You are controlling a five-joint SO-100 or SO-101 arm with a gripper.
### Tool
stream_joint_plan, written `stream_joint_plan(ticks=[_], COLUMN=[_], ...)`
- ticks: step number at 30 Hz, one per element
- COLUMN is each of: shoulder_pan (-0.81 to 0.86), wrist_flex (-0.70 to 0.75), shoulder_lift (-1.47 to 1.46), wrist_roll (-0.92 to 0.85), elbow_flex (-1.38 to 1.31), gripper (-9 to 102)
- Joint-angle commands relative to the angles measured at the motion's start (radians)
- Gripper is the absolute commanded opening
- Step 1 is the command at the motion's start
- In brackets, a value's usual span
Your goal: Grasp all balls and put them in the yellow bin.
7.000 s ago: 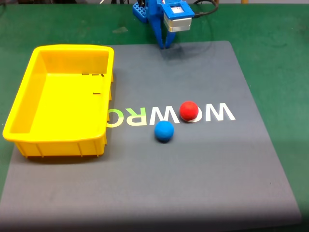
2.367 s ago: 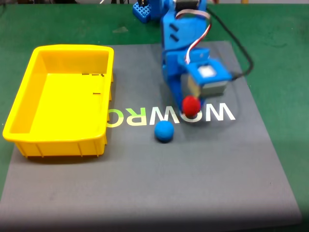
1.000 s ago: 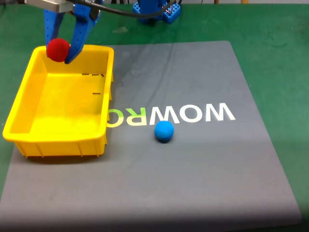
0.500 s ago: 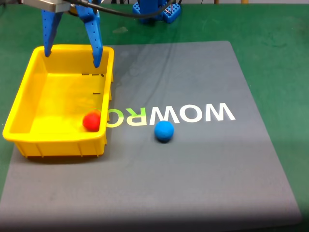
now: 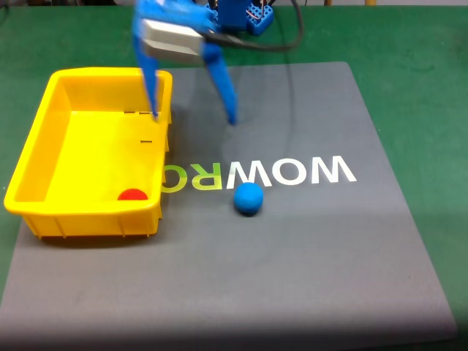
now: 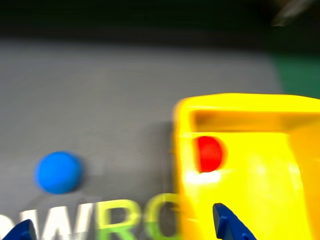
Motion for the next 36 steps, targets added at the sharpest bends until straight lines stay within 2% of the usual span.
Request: stream_joint_plan(ticks=[1,11,24,36], shoulder_pan=[-0.060,-0.112,-0.135,-0.147], wrist_flex=[-0.021,-0.092,-0.092,-0.092], shoulder_lift=[-0.020,-0.207,-0.411,-0.486], wrist_roll=[-0.009,-0.018,-0.020,-0.009], elbow_flex=[-0.038,-0.101,-0.272,-0.334], gripper=[38,38,38,35])
